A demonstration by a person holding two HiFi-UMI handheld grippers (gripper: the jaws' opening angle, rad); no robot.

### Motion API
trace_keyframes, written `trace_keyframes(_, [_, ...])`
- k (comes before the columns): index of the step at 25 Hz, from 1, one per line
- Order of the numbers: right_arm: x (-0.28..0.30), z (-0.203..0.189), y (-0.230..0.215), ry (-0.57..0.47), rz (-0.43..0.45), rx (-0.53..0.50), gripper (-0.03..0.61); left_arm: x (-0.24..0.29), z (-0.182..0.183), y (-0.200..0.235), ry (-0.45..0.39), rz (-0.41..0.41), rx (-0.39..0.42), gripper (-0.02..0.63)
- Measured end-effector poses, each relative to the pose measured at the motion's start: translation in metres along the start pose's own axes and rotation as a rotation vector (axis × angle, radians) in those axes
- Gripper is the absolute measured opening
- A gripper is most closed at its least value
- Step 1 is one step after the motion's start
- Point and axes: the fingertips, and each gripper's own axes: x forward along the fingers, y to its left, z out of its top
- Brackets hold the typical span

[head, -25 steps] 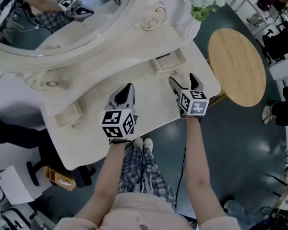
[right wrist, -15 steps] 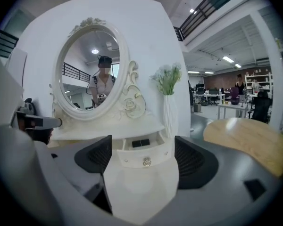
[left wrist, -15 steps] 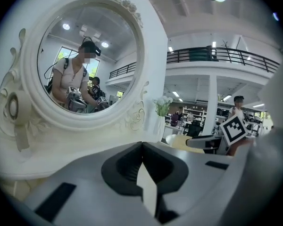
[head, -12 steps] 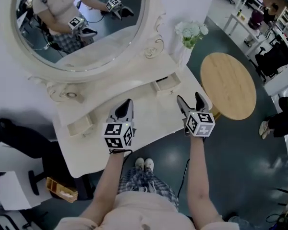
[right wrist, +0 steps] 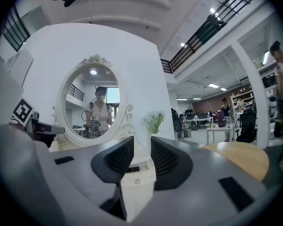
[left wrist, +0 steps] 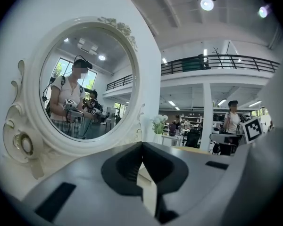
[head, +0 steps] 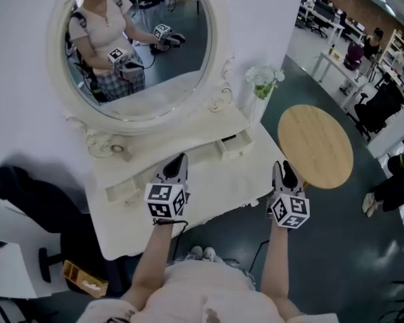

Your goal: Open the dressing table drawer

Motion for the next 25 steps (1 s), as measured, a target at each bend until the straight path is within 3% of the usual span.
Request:
trace_keyframes(9, [-0.033, 0.016, -0.018, -0.08, -0.062, 0.011, 0.02, -0.001, 0.007, -0.003, -0.063, -0.043, 0.015, 0.026])
trace_keyframes(25, [-0.048, 0.008, -0.04, -0.052, -0.142, -0.001, 0.012, 0.005, -0.008, -0.004, -0.031, -0.05, 0.01, 0.026])
